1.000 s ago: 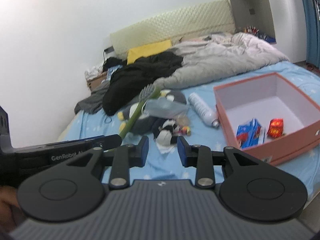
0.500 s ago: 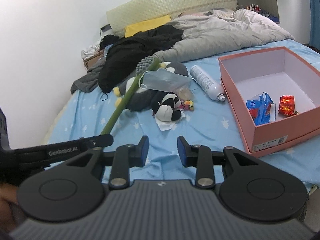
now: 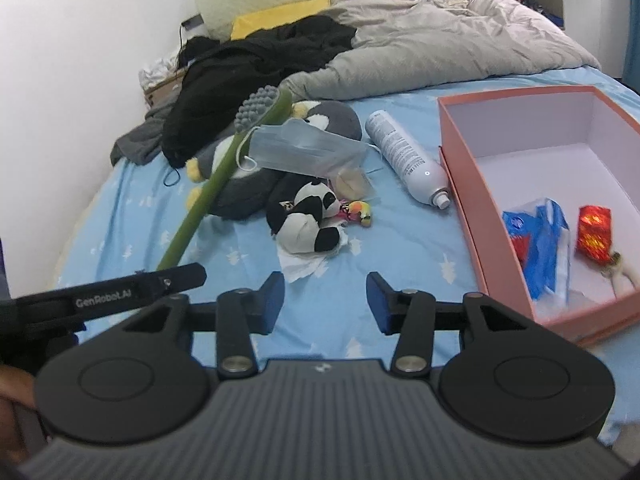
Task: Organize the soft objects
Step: 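Lower the left gripper onto the panda plush while the right gripper reaches the pink-feathered toy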
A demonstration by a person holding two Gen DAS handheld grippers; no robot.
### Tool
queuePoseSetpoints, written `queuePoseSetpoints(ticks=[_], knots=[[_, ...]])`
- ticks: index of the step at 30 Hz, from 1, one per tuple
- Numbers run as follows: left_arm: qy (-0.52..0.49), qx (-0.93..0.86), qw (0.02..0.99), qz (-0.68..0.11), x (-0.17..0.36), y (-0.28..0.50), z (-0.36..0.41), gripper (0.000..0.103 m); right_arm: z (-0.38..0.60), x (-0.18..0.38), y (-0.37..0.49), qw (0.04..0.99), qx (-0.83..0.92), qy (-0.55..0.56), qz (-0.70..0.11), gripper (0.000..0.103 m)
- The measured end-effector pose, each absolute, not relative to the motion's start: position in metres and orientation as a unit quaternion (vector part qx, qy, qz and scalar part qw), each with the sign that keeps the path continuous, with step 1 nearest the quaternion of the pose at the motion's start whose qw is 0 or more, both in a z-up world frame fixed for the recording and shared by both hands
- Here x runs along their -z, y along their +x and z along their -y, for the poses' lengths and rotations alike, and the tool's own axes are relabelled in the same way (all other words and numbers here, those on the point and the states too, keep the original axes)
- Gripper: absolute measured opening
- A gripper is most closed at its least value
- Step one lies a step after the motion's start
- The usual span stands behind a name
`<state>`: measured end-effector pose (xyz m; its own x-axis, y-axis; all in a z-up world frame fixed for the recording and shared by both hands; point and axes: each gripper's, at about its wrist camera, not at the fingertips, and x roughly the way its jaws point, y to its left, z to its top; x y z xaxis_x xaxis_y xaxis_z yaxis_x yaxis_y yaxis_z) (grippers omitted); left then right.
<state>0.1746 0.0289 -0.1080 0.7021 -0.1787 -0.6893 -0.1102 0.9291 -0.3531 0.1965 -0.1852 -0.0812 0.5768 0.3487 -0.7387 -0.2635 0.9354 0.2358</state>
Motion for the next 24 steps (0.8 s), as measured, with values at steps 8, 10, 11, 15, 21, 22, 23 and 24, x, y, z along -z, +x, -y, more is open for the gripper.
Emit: queuePoseSetpoints(ticks=[8, 10, 11, 15, 21, 22, 23, 24], knots=[[-0.2, 0.026, 0.891, -0.406, 0.149, 0.233, -0.037, 0.049, 0.17, 0.12, 0.257, 0.871, -0.172, 0.041, -0.459, 0.048], [-0.203, 0.03, 0.89, -0.408, 0.159, 0.246, -0.038, 0.049, 0.166, 0.132, 0.273, 0.869, -0.169, 0.038, -0.464, 0.048], [-0.204, 0.031, 0.889, -0.409, 0.164, 0.252, -0.038, 0.049, 0.164, 0.138, 0.282, 0.867, -0.166, 0.036, -0.468, 0.048], [-0.209, 0.026, 0.882, -0.421, 0.185, 0.279, -0.039, 0.049, 0.16, 0.163, 0.312, 0.861, -0.159, 0.036, -0.482, 0.047], [-0.226, 0.026, 0.869, -0.439, 0.21, 0.312, -0.045, 0.052, 0.155, 0.194, 0.351, 0.854, -0.153, 0.04, -0.496, 0.047], [-0.226, 0.027, 0.869, -0.44, 0.213, 0.315, -0.044, 0.053, 0.154, 0.198, 0.356, 0.854, -0.152, 0.038, -0.497, 0.046], [-0.227, 0.032, 0.869, -0.439, 0.216, 0.319, -0.044, 0.053, 0.152, 0.203, 0.362, 0.853, -0.152, 0.034, -0.499, 0.046], [-0.228, 0.036, 0.868, -0.439, 0.218, 0.322, -0.043, 0.053, 0.151, 0.206, 0.366, 0.852, -0.153, 0.031, -0.5, 0.046]])
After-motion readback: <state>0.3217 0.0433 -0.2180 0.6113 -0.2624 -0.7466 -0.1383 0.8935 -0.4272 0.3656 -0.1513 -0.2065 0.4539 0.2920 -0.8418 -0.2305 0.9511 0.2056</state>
